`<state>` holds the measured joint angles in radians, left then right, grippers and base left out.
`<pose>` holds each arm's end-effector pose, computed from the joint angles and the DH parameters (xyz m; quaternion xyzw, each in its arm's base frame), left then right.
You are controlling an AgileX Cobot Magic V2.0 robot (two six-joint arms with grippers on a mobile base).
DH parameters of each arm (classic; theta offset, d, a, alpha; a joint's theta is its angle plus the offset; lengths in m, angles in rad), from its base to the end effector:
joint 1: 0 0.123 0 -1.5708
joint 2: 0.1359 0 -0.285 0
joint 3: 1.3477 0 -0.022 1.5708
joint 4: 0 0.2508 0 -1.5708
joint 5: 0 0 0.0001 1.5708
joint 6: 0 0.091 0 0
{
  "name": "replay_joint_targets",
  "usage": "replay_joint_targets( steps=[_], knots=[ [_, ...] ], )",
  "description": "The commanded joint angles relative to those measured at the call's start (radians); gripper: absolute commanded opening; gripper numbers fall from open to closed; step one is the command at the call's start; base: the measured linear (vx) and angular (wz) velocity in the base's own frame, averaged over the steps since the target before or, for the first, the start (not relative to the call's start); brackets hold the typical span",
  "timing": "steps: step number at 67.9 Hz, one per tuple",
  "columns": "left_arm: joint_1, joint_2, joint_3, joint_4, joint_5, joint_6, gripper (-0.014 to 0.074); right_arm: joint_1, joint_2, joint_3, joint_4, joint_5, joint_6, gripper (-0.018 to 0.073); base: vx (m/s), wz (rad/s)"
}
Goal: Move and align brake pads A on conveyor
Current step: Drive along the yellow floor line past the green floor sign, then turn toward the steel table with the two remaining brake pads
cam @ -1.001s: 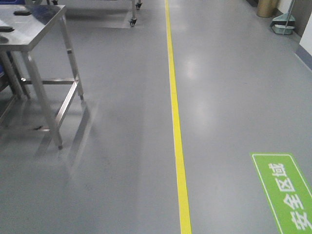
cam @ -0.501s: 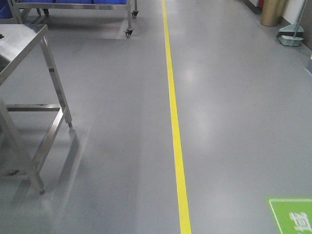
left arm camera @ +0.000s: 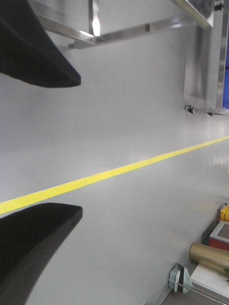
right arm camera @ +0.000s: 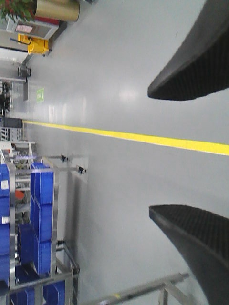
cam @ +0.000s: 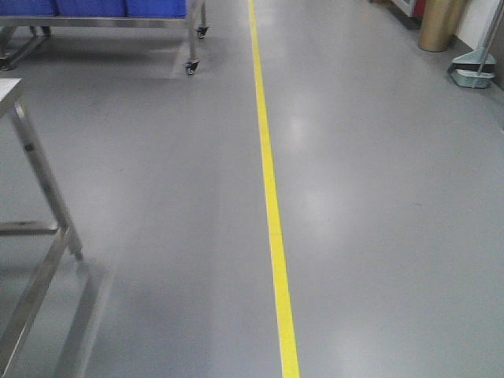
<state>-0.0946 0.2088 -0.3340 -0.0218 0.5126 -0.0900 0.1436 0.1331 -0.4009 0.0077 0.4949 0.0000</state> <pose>0.0588 -0.0066 0.2667 -0.0026 0.8049 -0.0646 0.5899 0.0424 0.0065 0.2938 -0.0528 0.7529 0.0506 0.6540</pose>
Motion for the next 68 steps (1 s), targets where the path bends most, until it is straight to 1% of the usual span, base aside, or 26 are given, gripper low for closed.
replay_joint_targets(
  steps=[1,19,29,68],
  knots=[
    [-0.004,0.012,-0.025,-0.007,-0.076,-0.006,0.0503,-0.002,0.013,-0.023,-0.008,-0.076,0.0,0.0453,0.62,-0.25],
    [-0.004,0.012,-0.025,-0.007,-0.076,-0.006,0.0503,-0.004,0.013,-0.023,-0.008,-0.076,0.0,0.0453,0.61,-0.25],
    [-0.004,0.012,-0.025,-0.007,-0.076,-0.006,0.0503,-0.004,0.013,-0.023,-0.008,-0.076,0.0,0.0453,0.59,-0.07],
    [-0.004,0.012,-0.025,-0.007,-0.075,-0.006,0.0503,-0.004,0.013,-0.023,-0.008,-0.076,0.0,0.0453,0.56,0.23]
  ],
)
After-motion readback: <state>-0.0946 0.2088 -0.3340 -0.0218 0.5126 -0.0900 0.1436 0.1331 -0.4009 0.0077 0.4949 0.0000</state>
